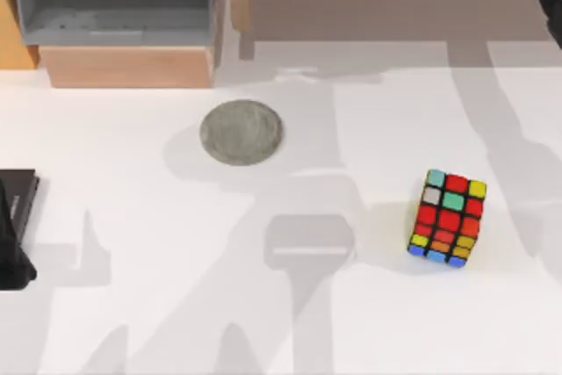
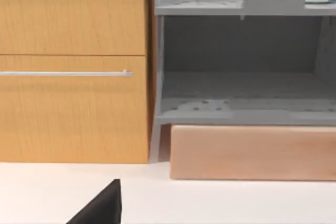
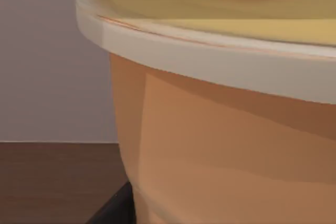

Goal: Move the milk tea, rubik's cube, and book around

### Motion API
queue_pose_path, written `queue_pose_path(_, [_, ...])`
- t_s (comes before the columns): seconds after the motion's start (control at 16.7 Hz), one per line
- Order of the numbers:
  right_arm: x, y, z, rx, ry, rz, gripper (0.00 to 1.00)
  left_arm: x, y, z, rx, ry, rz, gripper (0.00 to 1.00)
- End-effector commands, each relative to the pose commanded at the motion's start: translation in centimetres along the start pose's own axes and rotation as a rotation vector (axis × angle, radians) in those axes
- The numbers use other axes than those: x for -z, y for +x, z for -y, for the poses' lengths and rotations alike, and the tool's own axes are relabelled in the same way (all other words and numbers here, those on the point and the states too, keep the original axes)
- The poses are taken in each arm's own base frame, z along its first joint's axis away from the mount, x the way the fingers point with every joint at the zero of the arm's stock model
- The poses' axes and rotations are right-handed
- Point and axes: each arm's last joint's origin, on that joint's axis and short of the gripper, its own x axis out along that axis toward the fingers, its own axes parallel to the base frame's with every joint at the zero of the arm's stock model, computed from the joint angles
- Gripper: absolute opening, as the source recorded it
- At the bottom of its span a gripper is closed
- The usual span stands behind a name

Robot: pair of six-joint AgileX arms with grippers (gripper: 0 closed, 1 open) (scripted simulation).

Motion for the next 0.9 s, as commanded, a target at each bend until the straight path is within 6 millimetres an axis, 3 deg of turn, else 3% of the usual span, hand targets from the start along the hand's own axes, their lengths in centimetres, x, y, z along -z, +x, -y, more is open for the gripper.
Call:
queue_pose_path(0.18, [-0.7,-0.9,0.0,0.004,0.004,0.018,0.00,0.0,0.0,0.0,0.000,0.000,0.000,1.00])
queue_pose_path(0.6, [-0.8,-7.4,0.1,-0.005,-0.003,-0.014,0.00,0.0,0.0,0.0,0.000,0.000,0.000,1.00])
queue_pose_path(0.9, [-1.0,-7.8,0.2,0.004,0.001,-0.004,0.00,0.0,0.0,0.0,0.000,0.000,0.000,1.00])
